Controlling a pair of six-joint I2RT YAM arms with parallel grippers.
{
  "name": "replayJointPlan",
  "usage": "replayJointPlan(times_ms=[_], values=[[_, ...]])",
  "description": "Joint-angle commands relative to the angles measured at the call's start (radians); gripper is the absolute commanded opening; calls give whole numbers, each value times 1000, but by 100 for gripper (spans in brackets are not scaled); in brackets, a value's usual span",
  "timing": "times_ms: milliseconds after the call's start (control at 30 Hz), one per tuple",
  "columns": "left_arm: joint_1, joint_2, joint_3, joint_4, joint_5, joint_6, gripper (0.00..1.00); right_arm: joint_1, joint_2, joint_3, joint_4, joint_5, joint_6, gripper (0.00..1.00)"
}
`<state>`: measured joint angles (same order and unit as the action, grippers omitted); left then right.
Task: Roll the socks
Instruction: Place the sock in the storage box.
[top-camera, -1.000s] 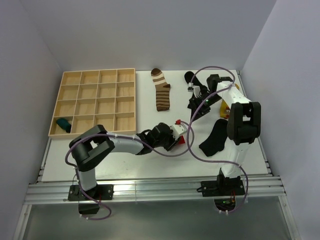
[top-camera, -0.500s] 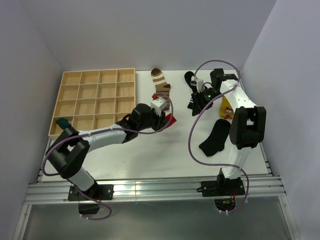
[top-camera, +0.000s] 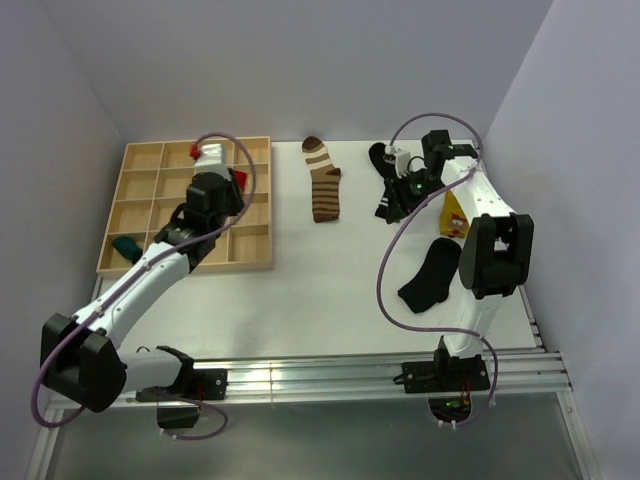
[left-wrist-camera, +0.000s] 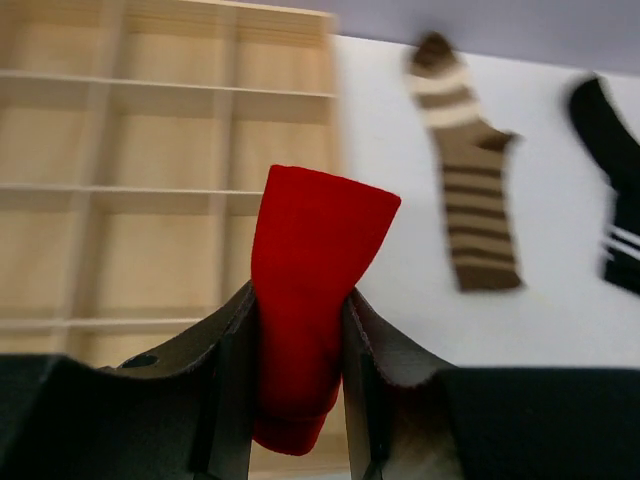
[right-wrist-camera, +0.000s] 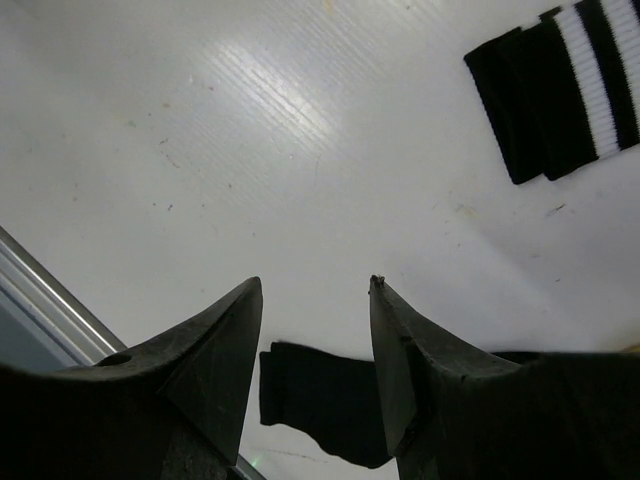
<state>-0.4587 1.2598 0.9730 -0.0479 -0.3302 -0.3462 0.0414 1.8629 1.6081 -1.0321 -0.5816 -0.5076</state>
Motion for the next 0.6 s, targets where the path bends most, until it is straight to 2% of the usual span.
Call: replayJointPlan(times_ms=[0,133,267,567], values=[[107,-71,52,-179,-204,-60,0,2,-21,62,21,19,17,54],[233,-63,75,-343,-305,-54,0,8,-16,61,44,11,24,54],[333,-27,46,-391,-342,-62,0,20,-8,46,66,3,32,55],[502,119,70,-360,-270,-48,0,31,-2,-2,96,0,3,55]])
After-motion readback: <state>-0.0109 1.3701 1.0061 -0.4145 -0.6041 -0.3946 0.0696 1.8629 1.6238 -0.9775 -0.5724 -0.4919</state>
